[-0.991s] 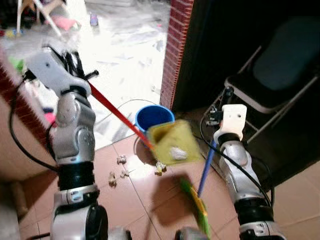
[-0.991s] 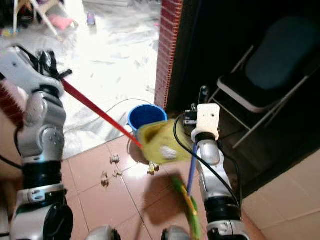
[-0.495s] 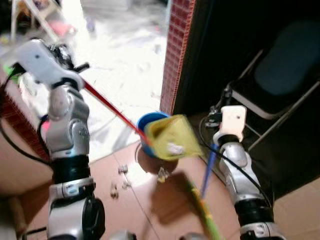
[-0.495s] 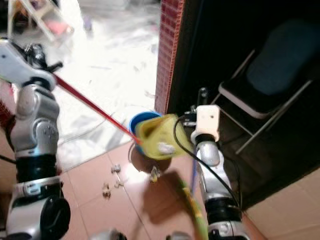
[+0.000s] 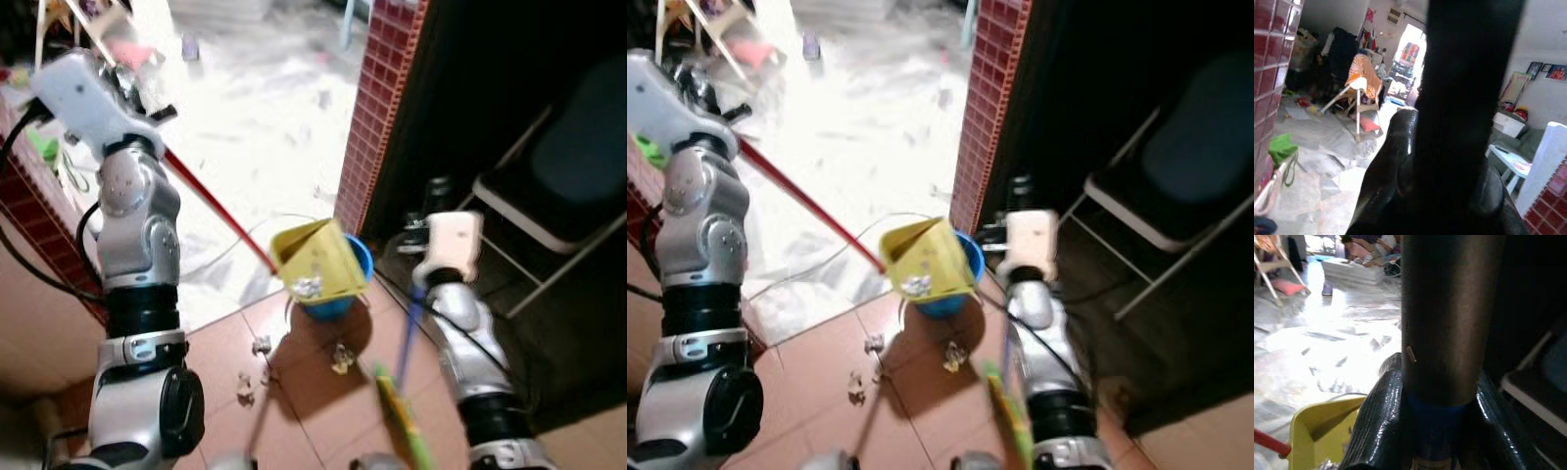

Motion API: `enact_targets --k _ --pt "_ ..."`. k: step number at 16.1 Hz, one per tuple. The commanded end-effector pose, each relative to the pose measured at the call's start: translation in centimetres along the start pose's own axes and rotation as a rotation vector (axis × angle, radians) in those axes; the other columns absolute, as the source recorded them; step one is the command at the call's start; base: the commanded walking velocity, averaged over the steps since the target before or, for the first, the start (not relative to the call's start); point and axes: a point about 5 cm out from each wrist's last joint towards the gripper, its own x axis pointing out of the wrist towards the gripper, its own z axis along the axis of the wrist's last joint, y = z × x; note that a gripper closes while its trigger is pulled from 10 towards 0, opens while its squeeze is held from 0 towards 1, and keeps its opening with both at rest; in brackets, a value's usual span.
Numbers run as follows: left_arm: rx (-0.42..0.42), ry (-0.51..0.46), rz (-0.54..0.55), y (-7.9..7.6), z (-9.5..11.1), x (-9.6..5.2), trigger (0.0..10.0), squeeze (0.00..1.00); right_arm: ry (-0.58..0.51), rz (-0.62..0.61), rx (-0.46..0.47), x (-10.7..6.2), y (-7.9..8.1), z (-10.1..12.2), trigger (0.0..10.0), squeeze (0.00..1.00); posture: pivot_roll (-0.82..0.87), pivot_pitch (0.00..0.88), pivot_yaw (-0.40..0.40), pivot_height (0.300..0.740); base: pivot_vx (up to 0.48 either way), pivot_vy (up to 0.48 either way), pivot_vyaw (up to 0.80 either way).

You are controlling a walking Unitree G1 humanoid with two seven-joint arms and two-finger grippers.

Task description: Sweep floor

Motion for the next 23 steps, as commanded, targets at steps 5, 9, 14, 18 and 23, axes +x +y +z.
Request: enact_targets --k 5,9,14,18,23 --pt "0.018 -0.093 -0.067 -2.0 1.4 -0.2 10.0 0.0 -0.048 -0.027 0.002 0.2 -1.0 1.0 10.0 0.0 -0.02 0.028 -0.006 0.74 0.48 0.0 0.0" --pt "-0.001 -0.109 -0.09 -2.4 1.4 -0.4 10.0 0.0 -0.046 -0.026 0.008 0.3 -0.9 0.9 10.0 0.0 -0.02 0.028 -0.005 0.74 0.43 0.0 0.0" --pt "0.088 -0.145 -0.176 -3.4 0.8 -1.3 10.0 0.0 -0.043 -0.022 0.019 0.4 -0.8 0.8 10.0 0.0 -0.02 0.026 -0.003 0.74 0.0 0.0 0.0" --pt "0.114 -0.149 -0.252 -5.1 -0.6 -2.6 10.0 0.0 -0.059 -0.01 0.031 0.5 -0.4 1.3 10.0 0.0 -0.02 0.023 -0.001 0.74 0.0 0.0 0.0" --pt "0.096 -0.209 -0.385 -8.7 -0.5 -3.9 10.0 0.0 -0.055 -0.024 0.03 0.4 -0.6 1.1 10.0 0.0 -0.04 0.021 0.016 0.74 0.0 0.0 0.0"
